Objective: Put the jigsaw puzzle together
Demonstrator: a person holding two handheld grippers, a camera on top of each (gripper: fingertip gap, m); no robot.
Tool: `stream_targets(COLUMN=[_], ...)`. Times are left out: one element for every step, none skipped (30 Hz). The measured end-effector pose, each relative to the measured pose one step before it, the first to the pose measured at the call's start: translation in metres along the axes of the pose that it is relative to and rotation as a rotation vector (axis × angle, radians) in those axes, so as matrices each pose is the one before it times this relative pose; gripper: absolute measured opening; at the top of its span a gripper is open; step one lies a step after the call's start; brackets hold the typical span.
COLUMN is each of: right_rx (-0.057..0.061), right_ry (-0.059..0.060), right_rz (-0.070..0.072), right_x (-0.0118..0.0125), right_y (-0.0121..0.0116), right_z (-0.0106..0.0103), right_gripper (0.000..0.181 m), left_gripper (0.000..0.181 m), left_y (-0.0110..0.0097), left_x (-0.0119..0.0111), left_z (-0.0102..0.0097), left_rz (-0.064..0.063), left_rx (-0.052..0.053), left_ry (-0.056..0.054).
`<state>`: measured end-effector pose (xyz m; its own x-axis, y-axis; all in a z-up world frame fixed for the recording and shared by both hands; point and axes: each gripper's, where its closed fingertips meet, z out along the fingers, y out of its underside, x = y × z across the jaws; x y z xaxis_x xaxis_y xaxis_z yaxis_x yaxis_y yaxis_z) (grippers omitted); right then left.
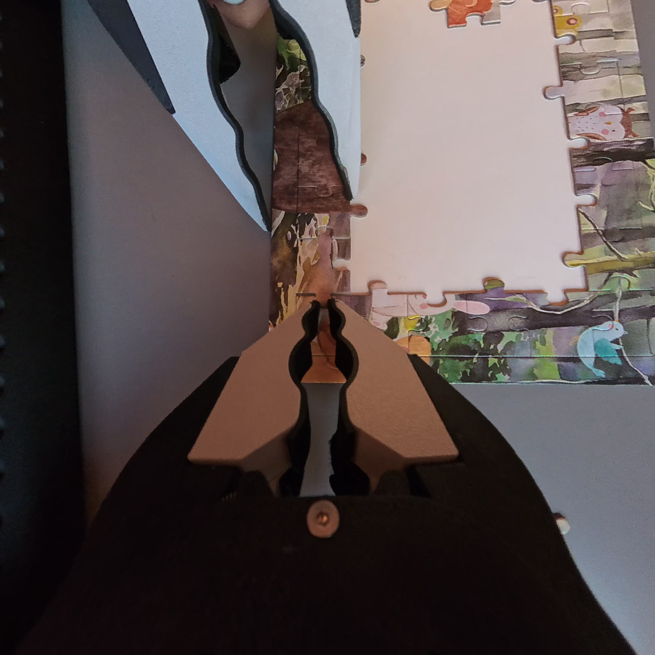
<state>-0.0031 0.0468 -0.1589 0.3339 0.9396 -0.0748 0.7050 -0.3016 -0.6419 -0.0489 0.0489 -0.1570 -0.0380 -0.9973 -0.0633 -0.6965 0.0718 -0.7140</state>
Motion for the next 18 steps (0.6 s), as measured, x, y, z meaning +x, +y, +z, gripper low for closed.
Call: stream_targets(right_rx=[-0.0007, 0.0013, 0.0077, 0.0126, 0.0154, 0.0161, 0.0162, 0.0158, 0.0129, 0.0056, -0.0038, -0.012, -0.0164, -0.0085, 0.0018, 0.006, 0.0089, 0.0084], right_ry=[0.0011, 0.0119, 0.0026, -0.0014, 0.0037, 0.0038, -0.0004, -0.0019, -0.0027, -0.0082, -0.0034, 0.001, 0.0044, 0.0035, 0.0017, -0.006, -0.0081, -0.0063], right_rz=[-0.002, -0.002, -0.0016, 0.0014, 0.0015, -0.0006, -0.0029, -0.0035, -0.0041, -0.0034, -0.0045, -0.0057, -0.0062, -0.0058, 0.0027, 0.0052, 0.0027, 0.0018], right_x=[-0.00034, 0.00177, 0.00073, -0.00035, 0.00052, 0.00032, -0.0009, -0.00133, -0.00158, -0.0023, -0.00138, 0.00017, 0.00087, 0.00105, 0.00114, 0.0003, -0.00053, -0.00064], right_y=[-0.00028, -0.00026, -0.00102, -0.00239, -0.00282, -0.00317, -0.00379, -0.00372, -0.00294, -0.00158, -0.00001, 0.00154, 0.00248, 0.00165, 0.00029, -0.00043, -0.00174, -0.00185], right_z=[0.00046, -0.00051, -0.00071, -0.00096, -0.00117, -0.0017, -0.00068, 0.00013, 0.00128, 0.00231, 0.00284, 0.00333, 0.00318, 0.00187, 0.00121, 0.00036, 0.0002, -0.00005], right_gripper=[0.005, 0.006, 0.006, 0.006, 0.007, 0.009, 0.012, 0.017, 0.022, 0.026, 0.027, 0.029, 0.029, 0.029, 0.029, 0.029, 0.029, 0.028], left_gripper=[0.047, 0.047, 0.047, 0.047, 0.047, 0.047, 0.047, 0.047, 0.047, 0.047, 0.047, 0.047, 0.047, 0.047, 0.047, 0.047, 0.047, 0.047], left_y=[0.00014, 0.00005, -0.00026, -0.00044, -0.00073, -0.00142, -0.00146, -0.00079, -0.00021, 0.00073, 0.00093, 0.00072, 0.00058, 0.00047, 0.00009, -0.00022, -0.00009, -0.00003], left_x=[-0.00011, 0.00009, 0.00071, 0.0009, 0.00099, 0.00084, 0.00041, -0.00019, -0.00053, -0.00024, -0.00053, -0.00054, -0.00047, -0.00012, 0.00008, -0.00013, -0.00012, -0.00013], left_z=[-0.00006, -0.00052, -0.00072, -0.00101, -0.00091, -0.00096, -0.0008, -0.00049, 0.0, 0.00045, 0.00059, 0.0007, 0.00067, 0.00048, 0.00027, 0.00003, 0.00001, 0.00012], left_rz=[-0.0015, -0.0005, -0.0019, -0.0044, -0.0045, -0.0033, -0.0019, -0.0017, -0.0009, 0.0003, 0.0004, -0.0005, -0.0021, -0.0028, -0.0024, -0.0013, -0.001, -0.0013], left_rx=[-0.0009, -0.0013, -0.0002, 0.0007, 0.0032, 0.0076, 0.0078, 0.0041, 0.0011, -0.0025, -0.0033, -0.0018, -0.0013, -0.001, 0.001, 0.0027, 0.0012, 0.0008], left_ry=[0.0006, 0.0013, 0.0051, 0.0074, 0.0078, 0.0066, 0.0042, -0.0001, -0.0021, -0.0002, -0.0015, -0.0013, -0.0002, 0.0019, 0.0022, 0.0012, 0.0008, 0.0013])
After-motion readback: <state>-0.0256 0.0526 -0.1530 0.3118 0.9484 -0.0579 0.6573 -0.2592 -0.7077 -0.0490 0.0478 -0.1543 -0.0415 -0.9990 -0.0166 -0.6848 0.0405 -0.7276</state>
